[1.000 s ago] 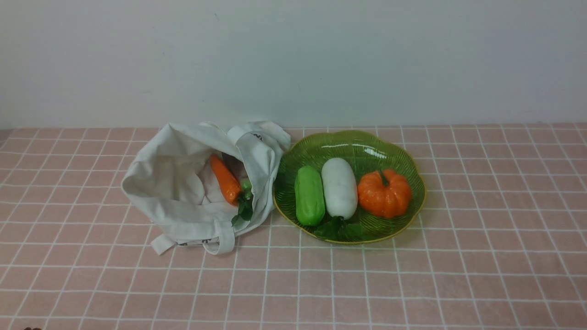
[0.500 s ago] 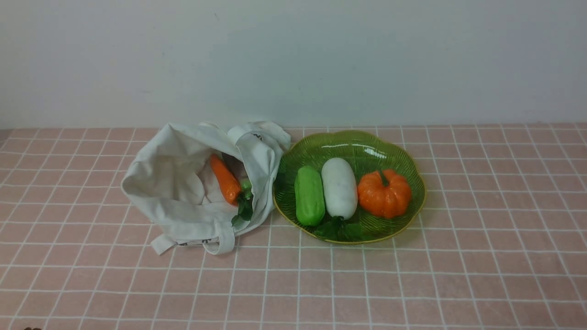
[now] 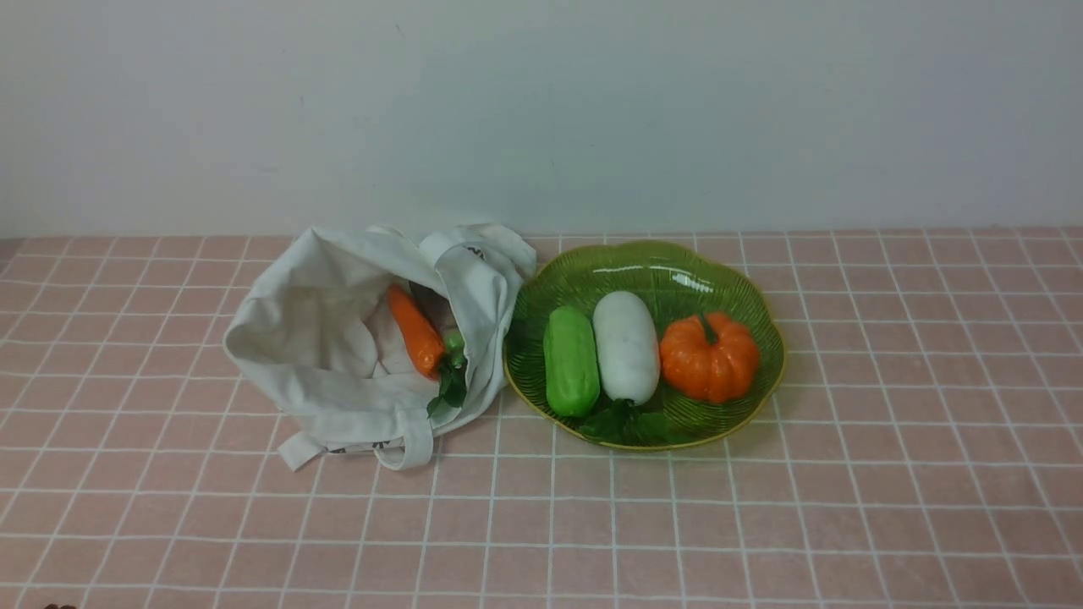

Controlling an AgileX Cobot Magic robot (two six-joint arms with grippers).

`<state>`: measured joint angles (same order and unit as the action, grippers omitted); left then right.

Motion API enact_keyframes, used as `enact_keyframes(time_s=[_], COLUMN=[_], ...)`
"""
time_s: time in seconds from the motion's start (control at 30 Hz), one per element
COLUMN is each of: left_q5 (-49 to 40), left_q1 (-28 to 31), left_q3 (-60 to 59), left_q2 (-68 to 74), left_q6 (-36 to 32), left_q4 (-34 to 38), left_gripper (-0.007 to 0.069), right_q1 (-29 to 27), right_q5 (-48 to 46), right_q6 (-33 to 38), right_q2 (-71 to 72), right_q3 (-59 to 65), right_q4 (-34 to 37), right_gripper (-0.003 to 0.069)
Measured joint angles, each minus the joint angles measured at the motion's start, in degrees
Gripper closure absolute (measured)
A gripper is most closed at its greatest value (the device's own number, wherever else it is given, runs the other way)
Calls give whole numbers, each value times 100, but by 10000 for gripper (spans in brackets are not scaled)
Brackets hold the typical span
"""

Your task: Take vegetables from bag on pink coffee tablecloth place on plate.

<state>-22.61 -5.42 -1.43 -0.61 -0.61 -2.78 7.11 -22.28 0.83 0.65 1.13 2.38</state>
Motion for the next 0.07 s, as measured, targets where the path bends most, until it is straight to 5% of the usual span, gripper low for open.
enact_keyframes(time_s=[0.07], left_q5=[0], left_q1=[0], left_q3=[0], left_q2=[0], left_q6=[0], left_q4=[0], left_gripper=[629], right_q1=[0], right_q5=[0], right_q6=[0], right_q2=[0], right_q3=[0], right_q4=[0], right_gripper=[673])
